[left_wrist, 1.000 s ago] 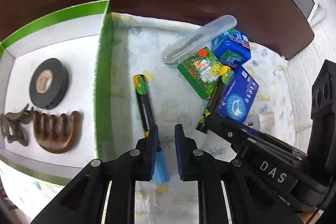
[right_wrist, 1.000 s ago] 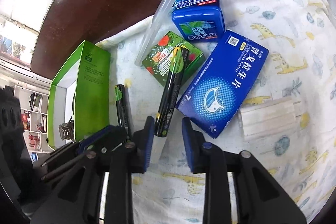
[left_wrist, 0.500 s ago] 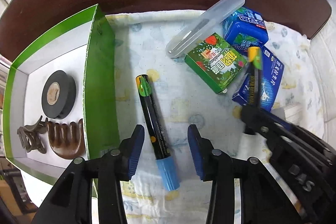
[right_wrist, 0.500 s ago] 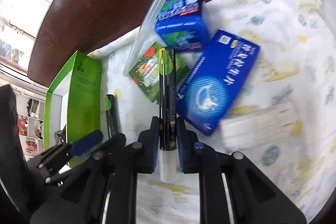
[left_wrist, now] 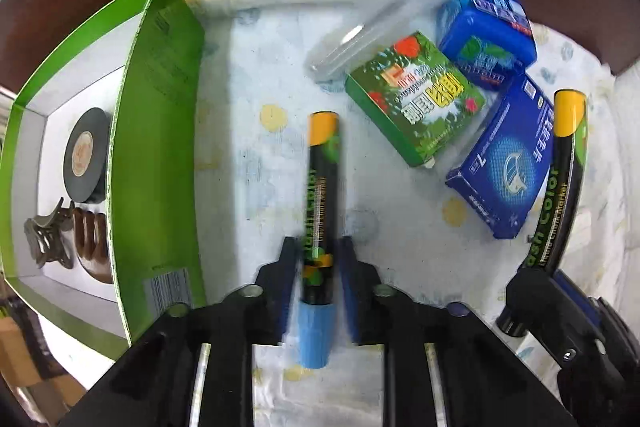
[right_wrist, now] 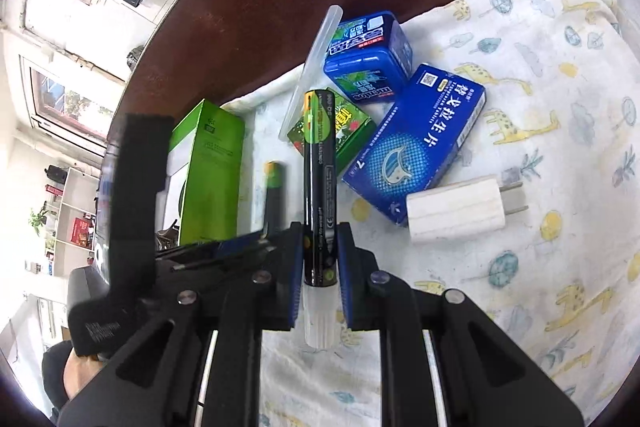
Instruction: Organize rigid objects
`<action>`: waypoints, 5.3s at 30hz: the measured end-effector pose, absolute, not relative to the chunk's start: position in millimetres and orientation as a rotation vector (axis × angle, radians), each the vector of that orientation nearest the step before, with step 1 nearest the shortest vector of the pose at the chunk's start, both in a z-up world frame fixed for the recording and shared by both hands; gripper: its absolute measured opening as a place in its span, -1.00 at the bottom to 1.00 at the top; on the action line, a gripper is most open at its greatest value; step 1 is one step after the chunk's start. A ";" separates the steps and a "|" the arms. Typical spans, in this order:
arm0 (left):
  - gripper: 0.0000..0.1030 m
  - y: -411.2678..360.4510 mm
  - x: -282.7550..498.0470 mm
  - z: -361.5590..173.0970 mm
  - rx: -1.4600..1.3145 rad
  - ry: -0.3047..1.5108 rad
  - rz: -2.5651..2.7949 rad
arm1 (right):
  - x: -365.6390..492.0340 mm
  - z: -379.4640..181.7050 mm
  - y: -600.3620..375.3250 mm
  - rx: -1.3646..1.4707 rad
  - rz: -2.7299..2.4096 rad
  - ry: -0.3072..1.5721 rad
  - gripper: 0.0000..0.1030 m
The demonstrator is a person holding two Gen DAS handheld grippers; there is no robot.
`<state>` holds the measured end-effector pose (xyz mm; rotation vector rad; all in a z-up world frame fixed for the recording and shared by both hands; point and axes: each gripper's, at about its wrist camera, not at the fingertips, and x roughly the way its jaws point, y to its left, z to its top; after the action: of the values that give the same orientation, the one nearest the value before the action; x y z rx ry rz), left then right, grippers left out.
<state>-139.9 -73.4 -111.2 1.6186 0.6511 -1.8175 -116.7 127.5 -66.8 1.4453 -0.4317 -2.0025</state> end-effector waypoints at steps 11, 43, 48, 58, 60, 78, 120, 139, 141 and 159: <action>-0.70 -72.8 -124.1 -87.4 1.567 0.607 -1.991 | -110.6 -52.4 146.1 1.399 -2.034 -0.444 -0.70; -0.70 -199.7 65.1 -50.3 1.074 0.636 -2.020 | -78.1 -27.3 -117.1 1.398 -1.877 -0.039 -0.69; -0.70 -205.2 66.7 -57.5 1.081 0.663 -2.028 | -82.3 -32.3 -122.6 1.418 -1.907 -0.012 -0.69; -0.70 -200.3 51.8 -69.6 1.133 0.670 -2.040 | -90.1 -38.7 -116.8 1.476 -1.963 0.008 -0.65; -0.70 -200.4 51.5 -67.9 1.131 0.665 -2.031 | -91.2 -36.4 -112.8 1.472 -1.965 0.002 -0.66; -0.70 -147.0 -10.9 -29.2 1.136 0.641 -2.144 | -108.7 3.2 1.7 1.371 -2.087 0.129 -0.60; -0.36 -74.2 -192.0 -119.7 1.347 1.248 -1.921 | -256.5 -72.6 141.8 1.454 -1.767 0.285 -0.32; -0.34 -98.1 -158.8 -102.5 1.416 0.908 -2.032 | -196.4 -68.1 90.4 1.575 -1.860 0.307 -0.37; -0.34 -96.7 -154.0 -97.6 1.407 0.886 -2.043 | -190.9 -64.9 88.3 1.570 -1.890 0.290 -0.40; -0.34 -108.8 -78.5 2.1 1.094 0.663 -2.235 | -139.0 24.8 59.4 1.272 -2.080 0.212 -0.41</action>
<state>-78.5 -108.8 2.1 1.0943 0.6627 -2.2350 -139.0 59.4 24.8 1.2723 0.2119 -2.0804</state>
